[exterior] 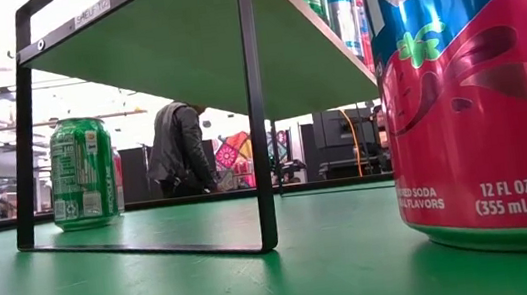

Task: Sort soda cans
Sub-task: Put the green soda can on the shelf and align it with the other green soda can

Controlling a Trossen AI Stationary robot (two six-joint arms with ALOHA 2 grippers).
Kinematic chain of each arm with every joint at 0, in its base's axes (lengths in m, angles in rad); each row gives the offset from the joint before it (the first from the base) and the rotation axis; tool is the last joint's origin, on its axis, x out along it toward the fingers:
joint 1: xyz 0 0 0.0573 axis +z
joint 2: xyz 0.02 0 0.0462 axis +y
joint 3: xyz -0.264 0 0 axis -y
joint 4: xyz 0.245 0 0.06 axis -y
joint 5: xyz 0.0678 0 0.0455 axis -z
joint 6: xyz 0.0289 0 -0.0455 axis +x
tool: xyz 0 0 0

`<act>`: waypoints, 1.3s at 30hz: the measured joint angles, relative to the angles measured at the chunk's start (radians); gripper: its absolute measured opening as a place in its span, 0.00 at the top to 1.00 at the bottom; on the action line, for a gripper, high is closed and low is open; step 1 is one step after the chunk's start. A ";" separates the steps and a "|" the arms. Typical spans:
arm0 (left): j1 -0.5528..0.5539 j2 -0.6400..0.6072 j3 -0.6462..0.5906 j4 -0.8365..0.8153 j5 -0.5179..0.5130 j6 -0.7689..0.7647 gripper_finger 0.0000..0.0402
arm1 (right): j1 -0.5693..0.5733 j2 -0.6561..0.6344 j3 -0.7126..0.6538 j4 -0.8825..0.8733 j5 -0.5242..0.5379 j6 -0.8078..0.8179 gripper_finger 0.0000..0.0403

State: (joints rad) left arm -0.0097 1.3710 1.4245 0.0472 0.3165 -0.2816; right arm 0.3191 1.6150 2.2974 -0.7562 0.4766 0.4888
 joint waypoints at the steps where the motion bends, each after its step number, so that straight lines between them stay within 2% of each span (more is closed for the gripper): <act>1: 0.000 -0.001 -0.005 0.001 -0.005 0.000 0.28 | 0.000 0.000 0.000 -0.004 0.002 0.000 0.06; 16: 0.001 -0.006 -0.025 0.025 -0.026 -0.003 0.28 | 0.000 0.005 0.000 -0.058 0.048 0.017 0.07; 25: 0.001 -0.006 -0.025 0.019 -0.025 -0.004 0.28 | 0.000 0.005 0.000 -0.059 0.047 0.020 0.30; 30: 0.001 -0.007 -0.025 0.007 -0.025 -0.005 0.28 | 0.000 0.005 0.000 -0.061 0.043 0.030 0.28; 35: 0.000 -0.009 -0.024 -0.022 -0.025 -0.070 0.23 | 0.000 0.006 0.000 -0.064 0.035 0.057 0.25; 39: -0.003 -0.017 -0.024 -0.048 -0.050 -0.115 0.14 | -0.001 0.007 0.000 -0.071 0.047 0.048 0.27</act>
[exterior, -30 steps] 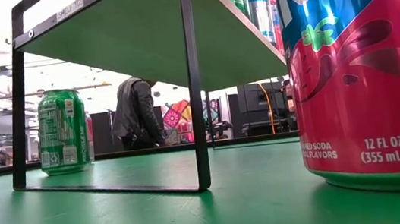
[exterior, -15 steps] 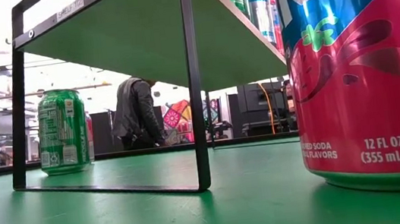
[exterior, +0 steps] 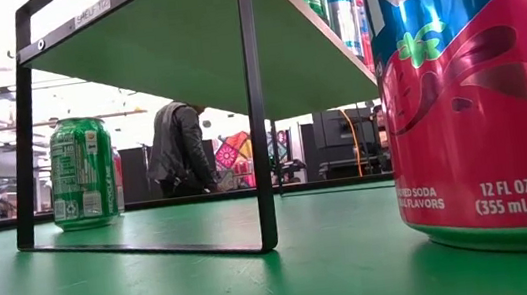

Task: Sort soda cans
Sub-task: Put the green soda can on the shelf and align it with the other green soda can

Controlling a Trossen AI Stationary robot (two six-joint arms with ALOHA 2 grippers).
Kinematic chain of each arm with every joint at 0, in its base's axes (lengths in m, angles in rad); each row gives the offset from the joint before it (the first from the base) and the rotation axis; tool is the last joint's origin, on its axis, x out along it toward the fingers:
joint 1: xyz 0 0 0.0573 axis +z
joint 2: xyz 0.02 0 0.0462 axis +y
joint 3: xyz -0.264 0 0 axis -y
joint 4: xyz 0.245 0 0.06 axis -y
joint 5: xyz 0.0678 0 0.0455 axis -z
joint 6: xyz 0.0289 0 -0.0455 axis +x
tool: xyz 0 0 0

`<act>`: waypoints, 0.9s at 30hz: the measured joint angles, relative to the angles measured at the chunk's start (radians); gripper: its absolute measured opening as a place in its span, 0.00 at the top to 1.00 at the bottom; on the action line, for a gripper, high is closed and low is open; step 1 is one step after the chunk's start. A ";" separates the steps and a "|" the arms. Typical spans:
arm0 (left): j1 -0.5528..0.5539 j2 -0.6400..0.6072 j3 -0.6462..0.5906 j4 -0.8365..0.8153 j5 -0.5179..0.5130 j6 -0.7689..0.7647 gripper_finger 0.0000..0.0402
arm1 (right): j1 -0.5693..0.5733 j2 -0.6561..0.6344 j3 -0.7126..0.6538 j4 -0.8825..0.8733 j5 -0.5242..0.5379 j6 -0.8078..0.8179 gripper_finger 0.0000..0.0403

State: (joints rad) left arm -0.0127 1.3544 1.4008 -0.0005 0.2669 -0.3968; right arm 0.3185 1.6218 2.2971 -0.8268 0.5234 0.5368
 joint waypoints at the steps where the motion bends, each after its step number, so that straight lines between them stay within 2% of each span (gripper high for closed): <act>1: -0.002 -0.001 0.000 0.001 -0.009 -0.014 0.10 | 0.000 0.000 0.000 0.000 0.004 0.000 0.27; 5: -0.002 -0.035 0.000 -0.036 -0.048 -0.032 0.02 | 0.000 0.004 0.000 0.005 0.000 0.000 0.27; 13: 0.008 -0.153 0.009 -0.212 -0.053 -0.017 0.04 | -0.002 0.030 0.000 0.012 0.001 0.004 0.27; 20: 0.008 -0.260 0.009 -0.349 -0.161 -0.022 0.04 | -0.003 0.112 0.000 0.013 -0.001 0.002 0.28; 27: 0.008 -0.310 0.009 -0.421 -0.180 -0.070 0.04 | -0.016 0.189 0.000 -0.029 -0.024 0.028 0.28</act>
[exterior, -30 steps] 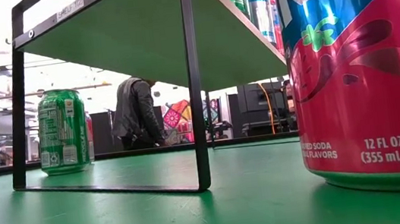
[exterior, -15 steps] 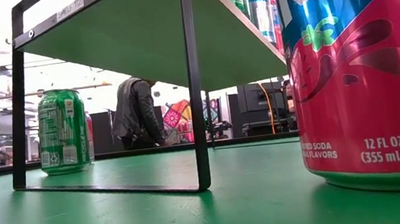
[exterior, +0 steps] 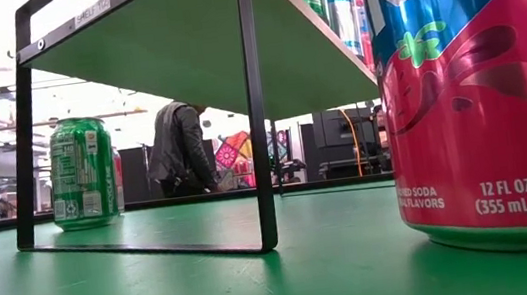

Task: Sort soda cans
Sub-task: Put the green soda can on the shelf and align it with the other green soda can

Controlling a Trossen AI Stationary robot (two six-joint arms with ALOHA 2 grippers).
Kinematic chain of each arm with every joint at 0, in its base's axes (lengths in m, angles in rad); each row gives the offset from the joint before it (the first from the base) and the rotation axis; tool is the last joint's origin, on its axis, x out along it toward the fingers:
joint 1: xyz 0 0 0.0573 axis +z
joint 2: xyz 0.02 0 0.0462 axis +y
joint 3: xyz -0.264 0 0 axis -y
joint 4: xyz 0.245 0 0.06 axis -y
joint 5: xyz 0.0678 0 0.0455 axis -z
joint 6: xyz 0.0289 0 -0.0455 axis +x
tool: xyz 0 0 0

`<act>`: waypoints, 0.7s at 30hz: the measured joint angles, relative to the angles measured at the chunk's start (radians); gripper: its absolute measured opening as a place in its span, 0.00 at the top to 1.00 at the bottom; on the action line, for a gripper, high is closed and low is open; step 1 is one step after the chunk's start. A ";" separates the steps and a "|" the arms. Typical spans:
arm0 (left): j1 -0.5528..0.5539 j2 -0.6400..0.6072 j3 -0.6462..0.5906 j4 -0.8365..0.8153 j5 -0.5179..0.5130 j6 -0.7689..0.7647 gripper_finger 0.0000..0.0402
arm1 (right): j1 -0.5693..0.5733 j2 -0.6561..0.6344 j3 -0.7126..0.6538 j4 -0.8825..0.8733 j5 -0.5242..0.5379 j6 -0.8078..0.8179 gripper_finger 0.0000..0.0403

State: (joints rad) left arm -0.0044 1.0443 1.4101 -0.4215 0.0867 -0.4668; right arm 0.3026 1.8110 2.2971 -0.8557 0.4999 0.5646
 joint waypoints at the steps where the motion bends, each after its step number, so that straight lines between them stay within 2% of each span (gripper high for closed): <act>1: 0.000 -0.002 0.000 -0.007 0.000 -0.006 0.04 | -0.005 0.011 0.000 -0.012 -0.019 0.010 0.28; 6: -0.005 -0.006 0.000 -0.038 0.002 -0.024 0.04 | -0.028 0.051 0.000 -0.088 -0.063 0.025 0.27; 21: -0.005 -0.004 0.000 -0.125 0.006 -0.017 0.04 | -0.047 0.146 0.000 -0.222 -0.089 -0.035 0.27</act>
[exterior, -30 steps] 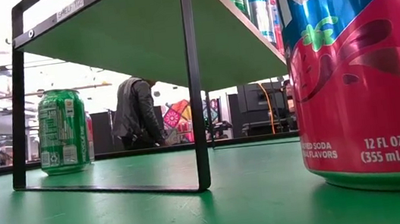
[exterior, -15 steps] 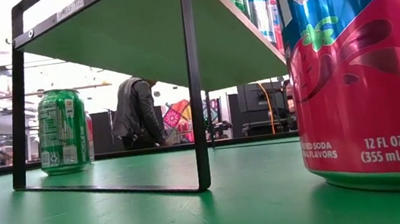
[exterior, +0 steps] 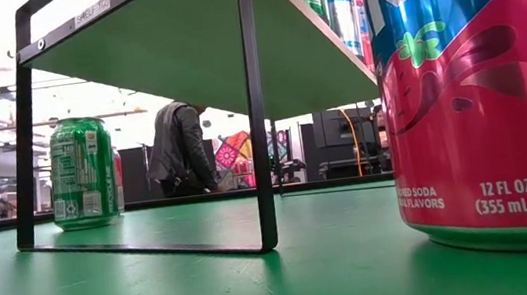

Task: Sort soda cans
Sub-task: Put the green soda can on the shelf and align it with the other green soda can

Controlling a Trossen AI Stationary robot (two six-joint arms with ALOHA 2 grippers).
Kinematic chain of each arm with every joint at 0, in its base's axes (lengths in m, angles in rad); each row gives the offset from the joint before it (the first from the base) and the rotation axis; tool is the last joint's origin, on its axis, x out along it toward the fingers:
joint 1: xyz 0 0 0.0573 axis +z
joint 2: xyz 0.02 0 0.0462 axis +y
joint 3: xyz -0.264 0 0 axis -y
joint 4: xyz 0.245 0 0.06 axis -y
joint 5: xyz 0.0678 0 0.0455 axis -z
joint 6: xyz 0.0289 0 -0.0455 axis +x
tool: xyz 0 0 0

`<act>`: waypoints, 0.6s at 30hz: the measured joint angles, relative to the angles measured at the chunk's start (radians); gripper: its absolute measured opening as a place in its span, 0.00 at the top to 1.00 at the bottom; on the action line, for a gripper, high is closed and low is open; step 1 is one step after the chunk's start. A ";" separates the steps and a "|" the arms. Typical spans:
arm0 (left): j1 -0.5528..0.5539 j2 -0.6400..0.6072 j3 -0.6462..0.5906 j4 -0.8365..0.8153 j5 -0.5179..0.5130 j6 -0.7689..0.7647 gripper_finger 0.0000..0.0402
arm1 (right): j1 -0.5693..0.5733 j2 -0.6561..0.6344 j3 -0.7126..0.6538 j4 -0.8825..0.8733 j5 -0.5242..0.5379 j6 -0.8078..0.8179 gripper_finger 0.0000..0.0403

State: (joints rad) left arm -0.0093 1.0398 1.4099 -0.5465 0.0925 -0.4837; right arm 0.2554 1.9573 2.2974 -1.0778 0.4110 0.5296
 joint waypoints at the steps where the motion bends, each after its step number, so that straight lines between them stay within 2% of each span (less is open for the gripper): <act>1: 0.000 0.000 0.000 -0.003 0.000 0.001 0.04 | 0.000 0.006 0.000 -0.002 -0.009 0.000 0.27; 8: 0.000 0.001 0.000 -0.021 0.000 0.019 0.04 | -0.006 0.022 -0.001 -0.018 -0.018 -0.003 0.27; 18: 0.000 0.001 0.000 -0.022 0.000 0.023 0.04 | -0.007 0.030 -0.087 -0.013 -0.019 0.029 0.27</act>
State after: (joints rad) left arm -0.0090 1.0405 1.4097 -0.5681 0.0929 -0.4606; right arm 0.2485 1.9869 2.2102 -1.0904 0.3920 0.5587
